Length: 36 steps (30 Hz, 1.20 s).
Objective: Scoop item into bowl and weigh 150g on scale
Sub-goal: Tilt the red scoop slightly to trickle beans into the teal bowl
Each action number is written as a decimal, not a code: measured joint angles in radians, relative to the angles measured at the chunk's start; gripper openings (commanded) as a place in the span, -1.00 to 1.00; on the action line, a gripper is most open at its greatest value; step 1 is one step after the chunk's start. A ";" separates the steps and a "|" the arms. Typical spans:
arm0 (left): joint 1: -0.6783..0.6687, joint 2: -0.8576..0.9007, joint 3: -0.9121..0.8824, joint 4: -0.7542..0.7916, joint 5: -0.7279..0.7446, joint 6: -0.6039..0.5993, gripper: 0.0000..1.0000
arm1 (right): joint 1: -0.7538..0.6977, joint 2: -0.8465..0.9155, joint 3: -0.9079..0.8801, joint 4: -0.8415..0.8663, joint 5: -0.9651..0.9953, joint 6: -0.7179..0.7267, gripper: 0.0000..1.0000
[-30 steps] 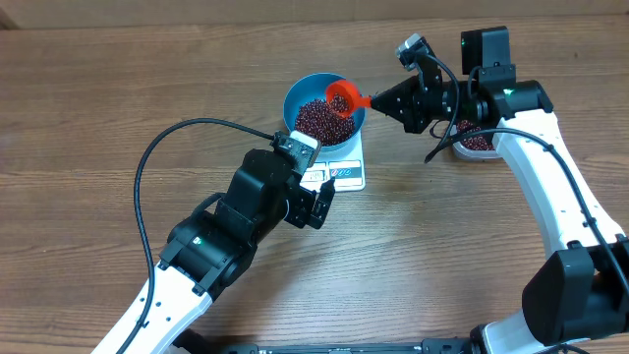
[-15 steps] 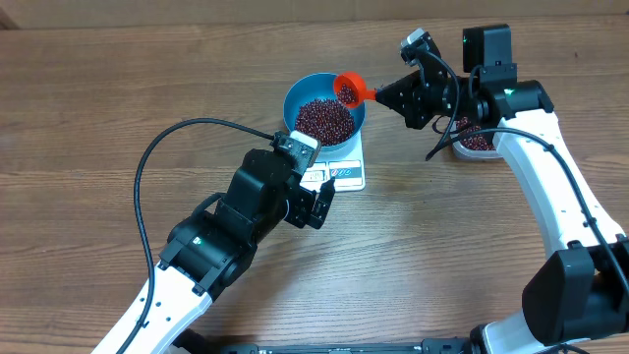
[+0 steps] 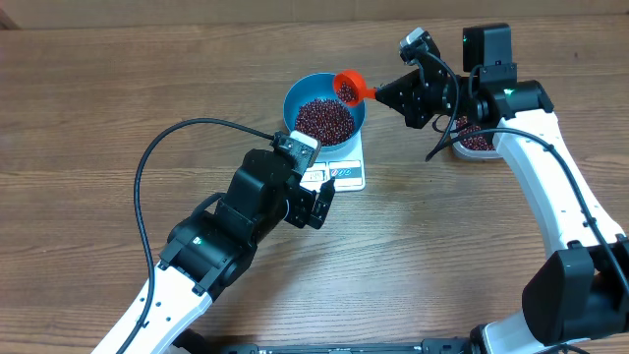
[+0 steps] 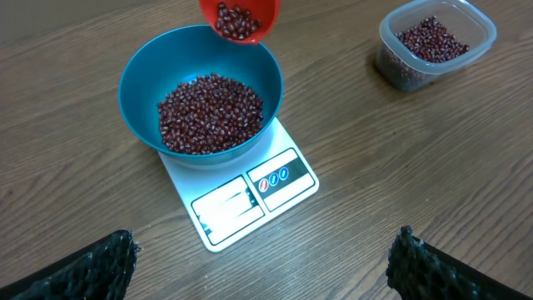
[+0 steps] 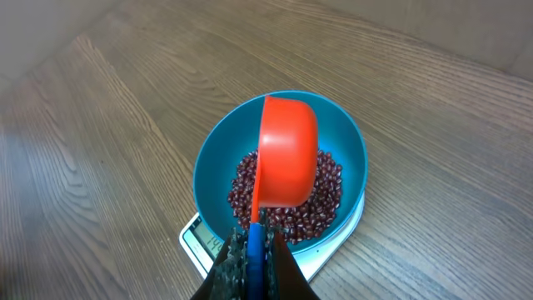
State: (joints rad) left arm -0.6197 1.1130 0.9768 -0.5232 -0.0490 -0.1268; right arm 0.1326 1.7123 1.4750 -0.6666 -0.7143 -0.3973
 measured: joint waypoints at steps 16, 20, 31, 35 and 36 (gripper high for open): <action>0.000 0.000 0.000 0.000 0.000 0.000 0.99 | 0.004 0.000 0.000 -0.003 0.047 -0.068 -0.93; 0.000 0.000 0.000 0.000 0.000 0.000 0.99 | 0.006 0.000 0.000 -0.010 0.043 -0.079 -0.93; 0.000 0.000 0.000 0.000 0.000 0.000 0.98 | 0.006 0.000 0.000 -0.016 0.038 -0.090 -0.93; 0.000 0.000 0.000 0.000 0.000 0.000 0.99 | 0.006 0.000 0.000 -0.016 0.038 -0.093 -0.93; 0.000 0.000 0.000 0.000 0.000 0.000 0.99 | 0.006 0.000 0.000 -0.015 0.038 -0.094 -0.93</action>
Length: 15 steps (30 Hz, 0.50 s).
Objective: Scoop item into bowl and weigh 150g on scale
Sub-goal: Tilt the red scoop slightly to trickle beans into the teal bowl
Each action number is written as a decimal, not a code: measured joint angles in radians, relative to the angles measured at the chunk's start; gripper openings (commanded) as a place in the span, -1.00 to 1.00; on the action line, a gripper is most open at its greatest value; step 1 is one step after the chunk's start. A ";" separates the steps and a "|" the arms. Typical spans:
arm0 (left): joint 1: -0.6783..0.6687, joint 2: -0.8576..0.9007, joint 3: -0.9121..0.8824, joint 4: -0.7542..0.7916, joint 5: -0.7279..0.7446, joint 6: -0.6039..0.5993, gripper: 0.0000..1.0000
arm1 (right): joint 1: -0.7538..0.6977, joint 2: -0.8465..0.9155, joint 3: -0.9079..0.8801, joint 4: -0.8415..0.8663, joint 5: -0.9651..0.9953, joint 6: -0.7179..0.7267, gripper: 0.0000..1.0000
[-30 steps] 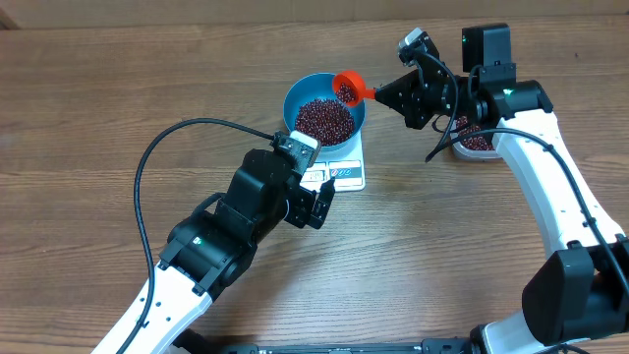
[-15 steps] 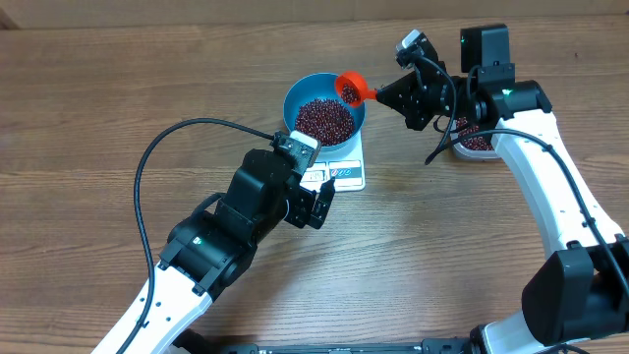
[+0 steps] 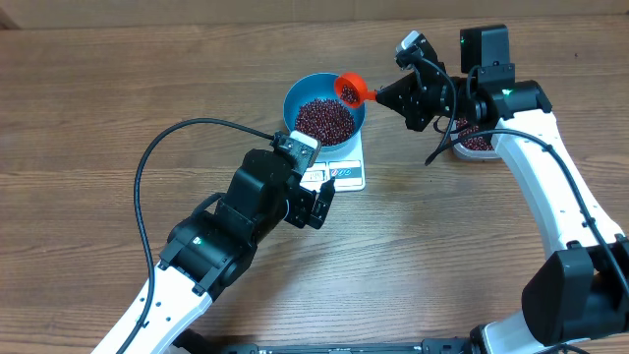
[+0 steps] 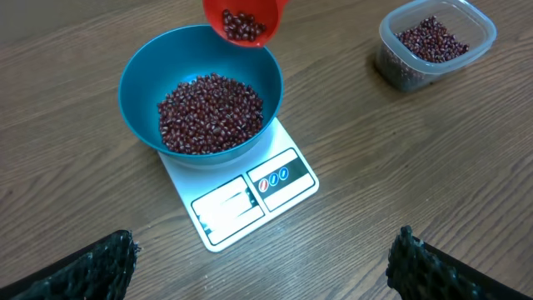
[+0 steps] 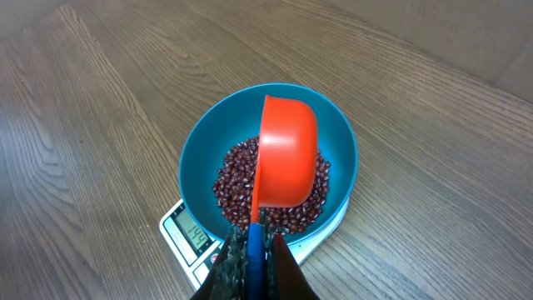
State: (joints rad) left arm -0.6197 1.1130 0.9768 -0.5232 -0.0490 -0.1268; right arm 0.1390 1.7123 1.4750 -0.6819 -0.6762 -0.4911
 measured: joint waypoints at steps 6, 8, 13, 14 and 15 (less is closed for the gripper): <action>0.000 0.000 0.000 0.000 0.000 0.000 1.00 | 0.000 0.000 0.000 0.000 0.000 0.000 -0.93; 0.000 0.000 0.000 0.000 0.000 0.000 0.99 | 0.000 0.000 0.000 0.000 0.000 -0.001 -0.93; 0.000 0.000 0.000 0.000 0.000 0.000 0.99 | 0.000 0.000 0.000 0.000 0.000 -0.003 -0.93; 0.000 0.000 0.000 0.000 0.000 0.000 0.99 | 0.000 0.000 0.000 0.000 0.000 -0.003 -0.93; 0.000 0.000 0.000 0.000 0.000 0.000 0.99 | 0.000 0.000 0.000 0.000 0.000 -0.004 -0.93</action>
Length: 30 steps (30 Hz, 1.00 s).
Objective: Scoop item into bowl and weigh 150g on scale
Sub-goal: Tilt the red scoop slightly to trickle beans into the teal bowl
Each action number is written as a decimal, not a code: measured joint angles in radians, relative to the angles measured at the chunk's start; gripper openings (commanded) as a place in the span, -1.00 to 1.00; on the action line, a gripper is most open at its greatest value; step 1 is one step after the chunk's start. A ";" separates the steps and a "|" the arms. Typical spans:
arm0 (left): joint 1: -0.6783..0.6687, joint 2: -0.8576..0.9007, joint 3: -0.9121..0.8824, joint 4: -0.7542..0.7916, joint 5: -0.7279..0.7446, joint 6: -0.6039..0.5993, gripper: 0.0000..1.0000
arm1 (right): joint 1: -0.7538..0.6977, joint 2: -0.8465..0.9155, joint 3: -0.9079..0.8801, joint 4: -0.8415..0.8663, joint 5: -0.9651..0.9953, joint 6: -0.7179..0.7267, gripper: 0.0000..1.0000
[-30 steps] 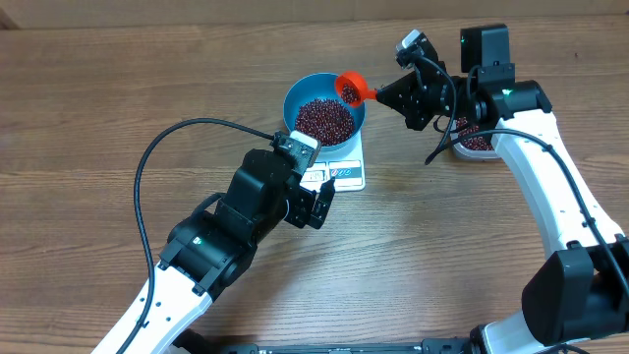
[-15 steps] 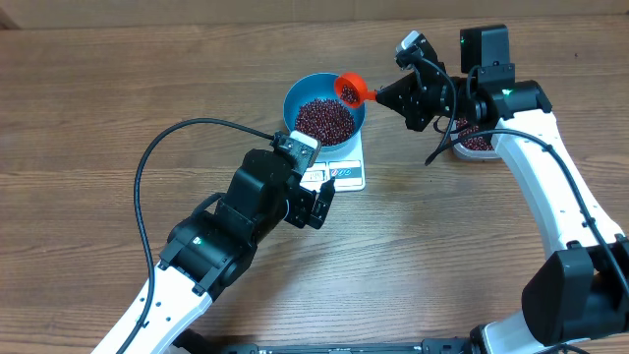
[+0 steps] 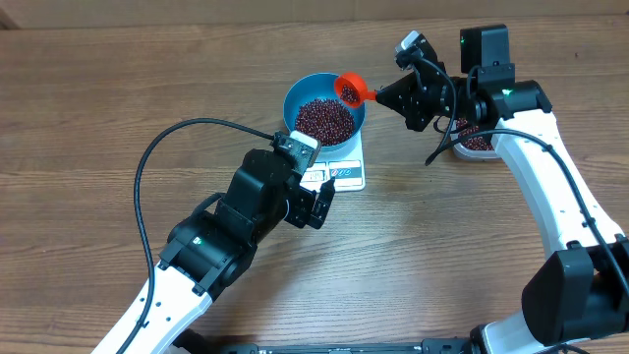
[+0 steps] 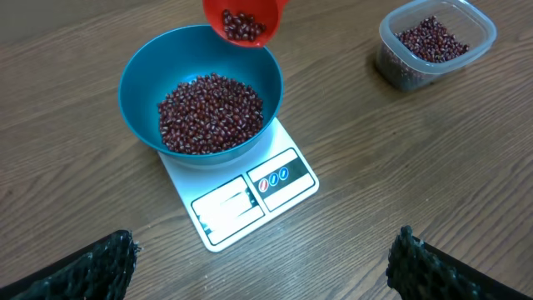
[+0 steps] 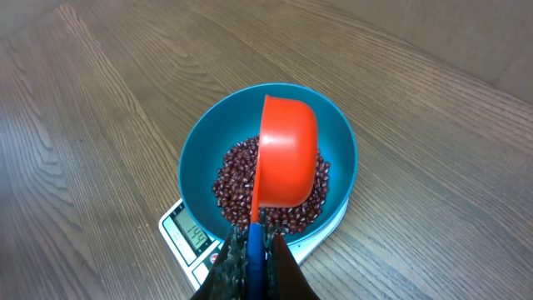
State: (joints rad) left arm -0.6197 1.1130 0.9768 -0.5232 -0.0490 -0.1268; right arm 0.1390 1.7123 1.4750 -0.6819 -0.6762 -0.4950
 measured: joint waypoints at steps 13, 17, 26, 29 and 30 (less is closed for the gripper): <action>0.000 0.000 0.000 0.000 0.000 0.000 0.99 | 0.000 0.000 0.000 0.016 0.000 -0.061 -0.93; 0.000 0.000 0.000 0.000 0.000 0.000 0.99 | 0.000 0.000 0.000 0.015 0.001 -0.108 -0.93; 0.000 0.000 0.000 0.000 0.000 0.000 0.99 | 0.000 0.000 0.000 0.009 0.000 -0.131 -0.93; 0.000 0.000 0.000 0.000 0.000 0.000 0.99 | 0.000 0.000 0.000 0.008 0.000 -0.157 -0.93; 0.000 0.000 0.000 0.000 0.000 0.000 0.99 | 0.000 0.000 0.000 0.008 0.000 -0.166 -0.93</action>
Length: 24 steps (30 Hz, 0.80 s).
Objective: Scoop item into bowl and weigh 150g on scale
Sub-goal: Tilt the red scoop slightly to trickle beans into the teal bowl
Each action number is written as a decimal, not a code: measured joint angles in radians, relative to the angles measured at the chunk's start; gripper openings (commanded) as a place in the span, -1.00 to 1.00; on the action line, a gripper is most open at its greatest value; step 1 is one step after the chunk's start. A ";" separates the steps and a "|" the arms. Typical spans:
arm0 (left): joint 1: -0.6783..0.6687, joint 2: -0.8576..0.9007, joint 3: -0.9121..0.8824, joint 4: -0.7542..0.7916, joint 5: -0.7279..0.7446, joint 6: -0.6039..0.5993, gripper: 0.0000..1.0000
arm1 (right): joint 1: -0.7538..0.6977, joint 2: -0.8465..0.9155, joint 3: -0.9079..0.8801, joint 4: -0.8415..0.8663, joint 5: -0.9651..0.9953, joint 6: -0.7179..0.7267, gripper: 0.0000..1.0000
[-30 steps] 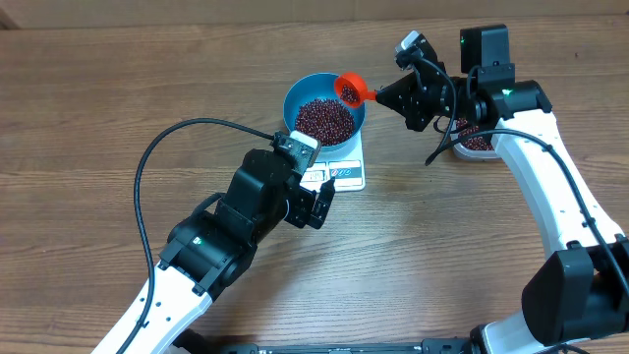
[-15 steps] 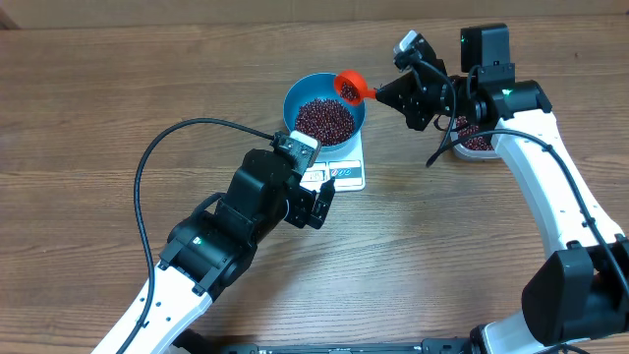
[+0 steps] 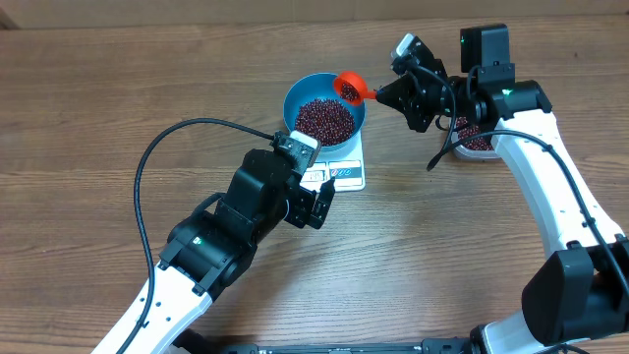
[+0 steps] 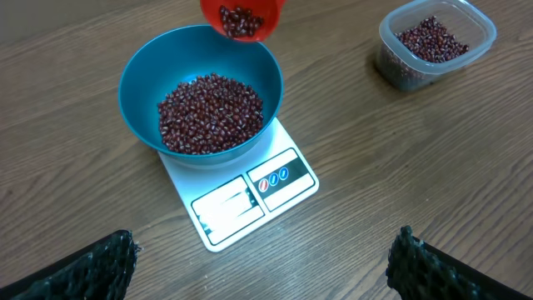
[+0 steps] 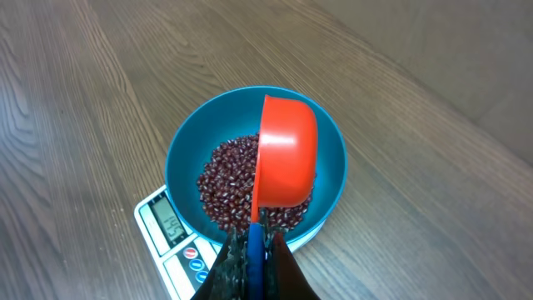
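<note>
A blue bowl (image 3: 324, 113) of dark red beans sits on a white scale (image 3: 339, 175); the bowl (image 4: 200, 96) and scale (image 4: 250, 196) also show in the left wrist view. My right gripper (image 5: 254, 250) is shut on the blue handle of an orange scoop (image 5: 287, 150). The scoop (image 3: 347, 87) hangs tilted over the bowl's right rim with some beans in it (image 4: 241, 17). My left gripper (image 4: 262, 262) stands open near the scale's front, holding nothing.
A clear tub of beans (image 4: 433, 46) stands on the wooden table to the right of the scale, partly hidden under the right arm in the overhead view. The scale's display (image 5: 171, 223) shows digits that I cannot read for sure.
The right gripper with the scoop has lifted slightly and shifted; the bowl looks smaller and lower-left in the right wrist view. The left arm has not moved.
The right gripper held the scoop with beans over the bowl's right rim throughout. It stood close over the bowl first, then a little higher at each later moment. The bowl, scale and left gripper stayed as they were.
</note>
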State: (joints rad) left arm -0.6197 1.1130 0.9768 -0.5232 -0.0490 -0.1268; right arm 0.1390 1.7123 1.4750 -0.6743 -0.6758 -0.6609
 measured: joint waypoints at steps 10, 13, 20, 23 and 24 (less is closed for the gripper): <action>0.000 0.000 0.000 0.000 0.000 0.000 0.99 | 0.000 0.000 0.000 -0.023 -0.015 -0.039 -0.93; 0.000 0.000 0.000 0.000 0.000 0.000 0.99 | 0.000 0.000 0.000 -0.024 -0.015 -0.042 -0.93; 0.000 0.000 0.000 0.000 0.000 0.000 0.99 | 0.000 0.000 0.000 -0.025 -0.015 -0.047 -0.93; 0.000 0.000 0.000 0.000 0.000 0.000 0.99 | 0.000 0.000 0.000 -0.026 -0.015 -0.046 -0.93; 0.000 0.000 0.000 0.000 0.000 0.000 0.99 | 0.000 0.000 0.000 -0.026 -0.016 -0.047 -0.93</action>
State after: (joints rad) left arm -0.6197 1.1130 0.9768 -0.5232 -0.0490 -0.1268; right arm 0.1390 1.7123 1.4750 -0.6998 -0.6914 -0.7074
